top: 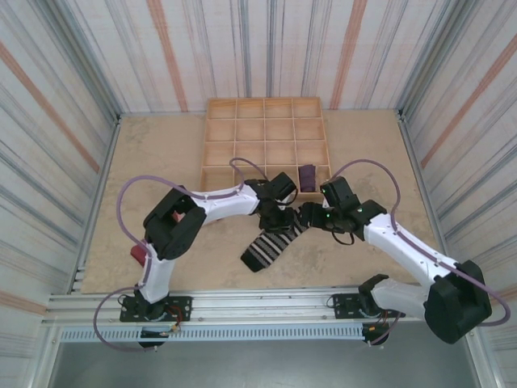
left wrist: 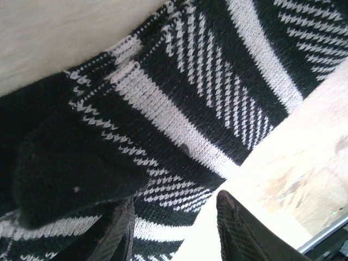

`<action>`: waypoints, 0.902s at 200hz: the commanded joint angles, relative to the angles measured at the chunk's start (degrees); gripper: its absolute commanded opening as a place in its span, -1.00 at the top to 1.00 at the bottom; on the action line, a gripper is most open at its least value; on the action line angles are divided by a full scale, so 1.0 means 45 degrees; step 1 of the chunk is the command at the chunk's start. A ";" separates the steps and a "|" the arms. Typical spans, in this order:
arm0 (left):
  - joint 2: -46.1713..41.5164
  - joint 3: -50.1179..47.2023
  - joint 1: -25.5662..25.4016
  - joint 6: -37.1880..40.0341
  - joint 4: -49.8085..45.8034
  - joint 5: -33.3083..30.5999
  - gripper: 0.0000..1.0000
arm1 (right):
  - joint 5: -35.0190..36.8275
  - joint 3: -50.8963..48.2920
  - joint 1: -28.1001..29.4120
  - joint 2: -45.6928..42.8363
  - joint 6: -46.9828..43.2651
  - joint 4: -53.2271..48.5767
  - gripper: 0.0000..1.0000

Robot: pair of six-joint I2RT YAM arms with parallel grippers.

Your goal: Roll the socks

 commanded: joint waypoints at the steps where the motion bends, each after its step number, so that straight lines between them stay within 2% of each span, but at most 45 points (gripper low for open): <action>1: 0.0673 0.0961 -0.0062 -0.0543 -0.0675 0.0090 0.05 | 0.0703 -0.0545 0.0082 -0.1020 0.0935 -0.0288 -0.86; 17: 0.0661 0.1165 -0.0084 -0.0515 -0.1088 0.0013 -0.14 | 0.0804 -0.0739 0.0082 -0.1657 0.0893 -0.0326 -0.86; 36: -0.0641 0.0854 -0.0092 -0.0520 -0.1643 -0.0448 -0.41 | 0.0581 -0.0894 0.0091 -0.2086 0.0757 -0.0251 -0.86; 64: -0.2473 0.0121 -0.0104 -0.0300 -0.2177 -0.1006 -0.59 | 0.0190 -0.0983 0.0149 -0.2103 0.0500 -0.0170 -0.87; 96: -0.4236 -0.1339 0.0178 -0.0157 -0.2386 -0.0898 -0.64 | 0.0496 -0.0811 0.0860 -0.2045 -0.0090 -0.0337 -0.91; 147: -0.7225 -0.5371 0.1357 -0.1106 -0.0521 0.0456 -0.64 | 0.1454 -0.0879 0.2109 -0.2225 -0.0112 -0.0409 -0.92; 180: -0.8102 -0.6379 0.1955 -0.0924 -0.0821 0.0604 -0.63 | 0.1755 -0.1202 0.2738 -0.2630 0.0271 0.0045 -0.92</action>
